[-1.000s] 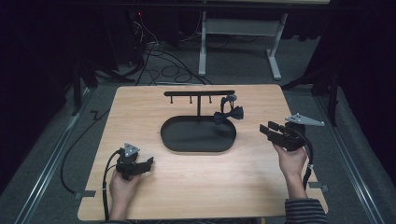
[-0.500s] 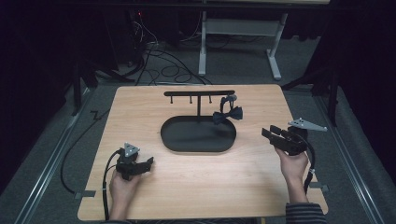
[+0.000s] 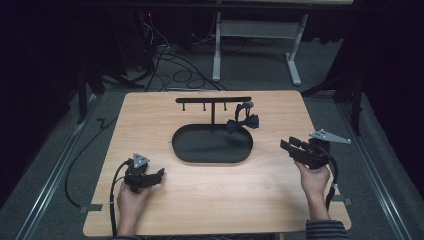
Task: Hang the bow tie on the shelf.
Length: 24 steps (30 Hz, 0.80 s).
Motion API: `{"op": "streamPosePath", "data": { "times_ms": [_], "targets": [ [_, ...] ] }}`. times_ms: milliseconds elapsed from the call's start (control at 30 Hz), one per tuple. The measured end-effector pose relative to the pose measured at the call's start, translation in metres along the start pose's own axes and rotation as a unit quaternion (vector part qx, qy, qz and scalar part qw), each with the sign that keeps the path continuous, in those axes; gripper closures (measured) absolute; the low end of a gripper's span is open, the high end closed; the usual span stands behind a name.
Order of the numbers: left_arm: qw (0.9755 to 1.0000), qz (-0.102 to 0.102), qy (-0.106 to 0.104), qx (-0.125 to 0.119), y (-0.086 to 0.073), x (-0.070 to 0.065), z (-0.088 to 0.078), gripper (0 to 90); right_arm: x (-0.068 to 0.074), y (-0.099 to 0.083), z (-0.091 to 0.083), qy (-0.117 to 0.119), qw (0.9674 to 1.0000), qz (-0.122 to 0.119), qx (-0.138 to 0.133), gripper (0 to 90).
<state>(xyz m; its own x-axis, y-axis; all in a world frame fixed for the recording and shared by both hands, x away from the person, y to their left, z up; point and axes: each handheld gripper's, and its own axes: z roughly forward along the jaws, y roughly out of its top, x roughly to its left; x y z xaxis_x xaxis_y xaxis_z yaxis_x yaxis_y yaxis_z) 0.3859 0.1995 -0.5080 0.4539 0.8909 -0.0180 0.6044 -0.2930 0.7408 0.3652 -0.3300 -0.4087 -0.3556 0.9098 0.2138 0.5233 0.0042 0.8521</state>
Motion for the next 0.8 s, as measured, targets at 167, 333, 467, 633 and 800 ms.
{"op": "streamPosePath", "data": {
  "times_ms": [167, 333, 467, 633, 800],
  "targets": [
    [1.0000, 0.000, 0.000, 0.000, 0.000, 0.000, 0.000, 26.3, 0.001, -0.002, 0.000, 0.003, 1.0000, 0.002, 0.001, 56.2],
    [1.0000, 0.000, 0.000, 0.000, 0.000, 0.000, 0.000, 26.3, 0.002, -0.006, 0.000, 0.007, 1.0000, 0.003, 0.000, 56.1],
    [1.0000, 0.000, 0.000, 0.000, 0.000, 0.000, 0.000, 26.3, 0.002, -0.009, -0.001, 0.009, 0.9999, 0.004, 0.001, 56.2],
    [1.0000, 0.000, 0.000, 0.000, 0.000, 0.000, 0.000, 26.3, 0.003, -0.012, -0.002, 0.009, 0.9999, 0.007, 0.001, 56.1],
    [1.0000, 0.000, -0.001, 0.001, 0.000, 0.000, 0.000, 26.3, 0.003, -0.016, -0.003, 0.011, 0.9999, 0.008, 0.002, 56.1]
  ]
}}
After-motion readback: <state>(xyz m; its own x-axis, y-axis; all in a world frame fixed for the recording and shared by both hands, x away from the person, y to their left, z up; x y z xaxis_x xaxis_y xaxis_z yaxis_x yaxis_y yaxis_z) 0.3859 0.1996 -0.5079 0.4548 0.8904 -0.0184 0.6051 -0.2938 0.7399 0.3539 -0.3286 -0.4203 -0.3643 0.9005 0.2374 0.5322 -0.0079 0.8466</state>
